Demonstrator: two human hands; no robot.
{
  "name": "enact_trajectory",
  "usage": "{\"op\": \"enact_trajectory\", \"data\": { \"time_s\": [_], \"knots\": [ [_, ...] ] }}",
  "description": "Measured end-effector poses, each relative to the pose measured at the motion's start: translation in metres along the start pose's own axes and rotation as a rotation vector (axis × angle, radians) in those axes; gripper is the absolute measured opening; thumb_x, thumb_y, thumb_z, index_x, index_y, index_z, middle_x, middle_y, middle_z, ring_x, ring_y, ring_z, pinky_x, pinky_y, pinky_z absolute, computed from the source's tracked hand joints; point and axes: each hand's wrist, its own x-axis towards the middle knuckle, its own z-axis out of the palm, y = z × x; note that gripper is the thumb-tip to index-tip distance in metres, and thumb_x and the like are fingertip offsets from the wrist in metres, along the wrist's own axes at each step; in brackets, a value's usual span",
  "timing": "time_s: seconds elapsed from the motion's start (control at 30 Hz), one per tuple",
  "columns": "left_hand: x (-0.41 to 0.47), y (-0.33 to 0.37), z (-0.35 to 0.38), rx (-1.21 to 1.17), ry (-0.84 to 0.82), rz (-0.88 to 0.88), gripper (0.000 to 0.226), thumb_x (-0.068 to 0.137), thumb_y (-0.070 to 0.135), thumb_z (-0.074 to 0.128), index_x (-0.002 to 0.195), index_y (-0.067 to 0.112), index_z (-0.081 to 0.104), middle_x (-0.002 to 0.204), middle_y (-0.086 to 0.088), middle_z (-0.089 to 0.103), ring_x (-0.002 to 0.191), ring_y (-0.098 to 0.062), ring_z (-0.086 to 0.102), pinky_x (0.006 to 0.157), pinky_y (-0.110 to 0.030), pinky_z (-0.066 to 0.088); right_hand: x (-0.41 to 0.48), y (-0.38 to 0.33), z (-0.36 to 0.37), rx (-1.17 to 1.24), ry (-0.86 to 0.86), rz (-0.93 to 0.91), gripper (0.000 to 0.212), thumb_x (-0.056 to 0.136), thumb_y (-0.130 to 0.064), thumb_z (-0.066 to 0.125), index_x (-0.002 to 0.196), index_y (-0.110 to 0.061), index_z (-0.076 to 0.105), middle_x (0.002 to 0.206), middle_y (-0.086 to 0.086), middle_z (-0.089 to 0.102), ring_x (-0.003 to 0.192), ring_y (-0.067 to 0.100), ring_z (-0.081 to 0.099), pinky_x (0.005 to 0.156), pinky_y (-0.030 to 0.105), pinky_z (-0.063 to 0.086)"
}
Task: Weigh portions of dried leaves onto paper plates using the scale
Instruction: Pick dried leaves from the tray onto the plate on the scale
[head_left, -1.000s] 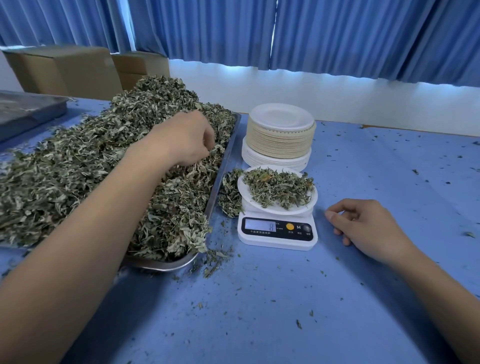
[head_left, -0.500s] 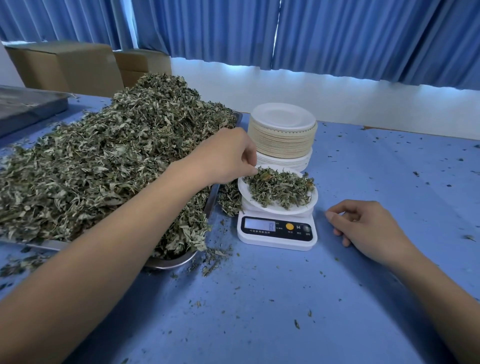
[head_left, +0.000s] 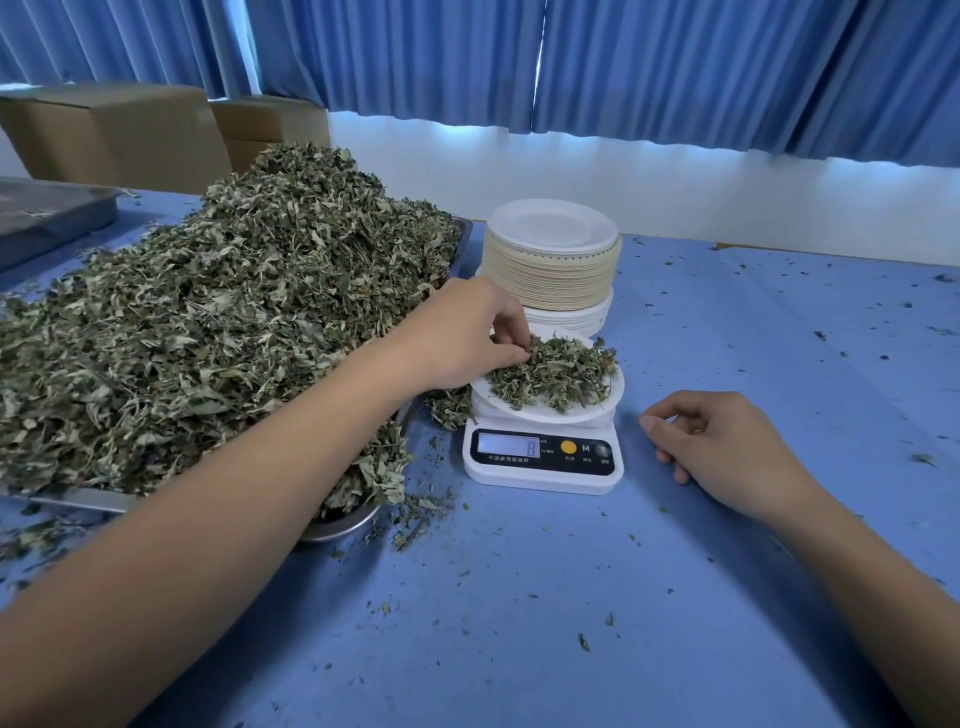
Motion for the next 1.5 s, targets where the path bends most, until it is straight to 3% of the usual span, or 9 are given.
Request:
{"op": "enact_trajectory", "data": {
  "time_s": [0.13, 0.33, 0.6, 0.73, 0.83, 1.0, 1.2, 1.33, 1.5],
  "knots": [
    [0.000, 0.001, -0.001, 0.055, 0.000, 0.010, 0.003, 0.087, 0.025, 0.077, 0.086, 0.022, 0.077, 0.076, 0.014, 0.069, 0.067, 0.007, 0.056, 0.069, -0.022, 0.049, 0.000, 0.000, 0.000, -0.010, -0.001, 0.005, 0.018, 0.097, -0.027, 0.066, 0.080, -0.026, 0.072, 0.061, -0.005, 0.069, 0.045, 0.007, 0.060, 0.041, 0.010, 0.038],
    [0.000, 0.008, -0.009, -0.016, 0.081, 0.020, 0.007, 0.088, 0.022, 0.075, 0.082, 0.019, 0.075, 0.071, 0.018, 0.065, 0.063, 0.012, 0.056, 0.061, -0.001, 0.039, 0.000, 0.001, 0.000, -0.008, -0.001, 0.007, 0.018, 0.097, -0.028, 0.066, 0.080, -0.026, 0.072, 0.061, -0.005, 0.070, 0.045, 0.007, 0.060, 0.043, 0.011, 0.039],
    [-0.002, 0.014, -0.039, -0.327, 0.247, -0.067, 0.010, 0.089, 0.017, 0.075, 0.085, 0.007, 0.076, 0.072, -0.005, 0.074, 0.062, -0.011, 0.068, 0.063, -0.020, 0.056, 0.000, -0.001, -0.001, -0.011, -0.006, 0.006, 0.018, 0.097, -0.028, 0.065, 0.080, -0.026, 0.072, 0.061, -0.004, 0.070, 0.046, 0.008, 0.061, 0.054, 0.025, 0.045],
    [0.001, -0.002, -0.060, -0.044, 0.138, -0.144, 0.012, 0.087, 0.019, 0.077, 0.076, 0.016, 0.076, 0.069, 0.003, 0.073, 0.058, -0.003, 0.063, 0.059, -0.019, 0.053, 0.000, 0.000, -0.001, -0.013, -0.005, 0.003, 0.018, 0.097, -0.027, 0.065, 0.080, -0.027, 0.071, 0.062, -0.004, 0.070, 0.045, 0.008, 0.061, 0.049, 0.018, 0.045],
    [0.003, -0.029, -0.071, 0.348, 0.140, -0.381, 0.014, 0.085, 0.021, 0.076, 0.072, 0.021, 0.070, 0.075, 0.006, 0.071, 0.070, -0.016, 0.069, 0.074, -0.040, 0.060, 0.001, 0.000, -0.001, -0.008, -0.007, 0.003, 0.018, 0.097, -0.028, 0.065, 0.080, -0.027, 0.072, 0.062, -0.004, 0.070, 0.046, 0.008, 0.061, 0.044, 0.010, 0.041],
    [-0.008, -0.055, -0.060, 0.469, -0.364, -0.598, 0.012, 0.092, 0.014, 0.072, 0.090, 0.002, 0.069, 0.092, -0.005, 0.070, 0.074, -0.018, 0.065, 0.073, -0.031, 0.058, 0.001, 0.001, 0.000, -0.006, -0.003, 0.005, 0.018, 0.097, -0.027, 0.066, 0.079, -0.027, 0.072, 0.061, -0.004, 0.069, 0.045, 0.008, 0.060, 0.041, 0.010, 0.039],
    [0.000, -0.025, -0.072, 0.336, 0.096, -0.389, 0.011, 0.088, 0.031, 0.076, 0.088, 0.021, 0.075, 0.087, 0.002, 0.072, 0.082, -0.021, 0.067, 0.079, -0.038, 0.055, 0.001, 0.001, -0.001, -0.009, -0.008, 0.005, 0.018, 0.096, -0.027, 0.066, 0.080, -0.027, 0.072, 0.063, -0.005, 0.070, 0.045, 0.009, 0.061, 0.049, 0.019, 0.046],
    [-0.001, 0.001, -0.060, 0.039, -0.068, -0.223, 0.008, 0.084, 0.028, 0.081, 0.088, 0.022, 0.080, 0.080, 0.011, 0.073, 0.077, -0.005, 0.067, 0.067, -0.018, 0.048, 0.001, 0.001, -0.001, -0.005, -0.003, -0.003, 0.018, 0.096, -0.026, 0.066, 0.079, -0.026, 0.072, 0.061, -0.004, 0.070, 0.044, 0.008, 0.060, 0.044, 0.011, 0.043],
    [0.002, 0.004, -0.032, 0.039, -0.150, -0.186, 0.023, 0.082, 0.030, 0.082, 0.102, 0.017, 0.077, 0.086, 0.008, 0.070, 0.082, -0.009, 0.065, 0.077, -0.027, 0.053, 0.002, 0.001, -0.001, -0.019, -0.007, -0.003, 0.017, 0.096, -0.029, 0.066, 0.080, -0.027, 0.072, 0.063, -0.005, 0.070, 0.047, 0.008, 0.062, 0.048, 0.016, 0.045]
  ]
}}
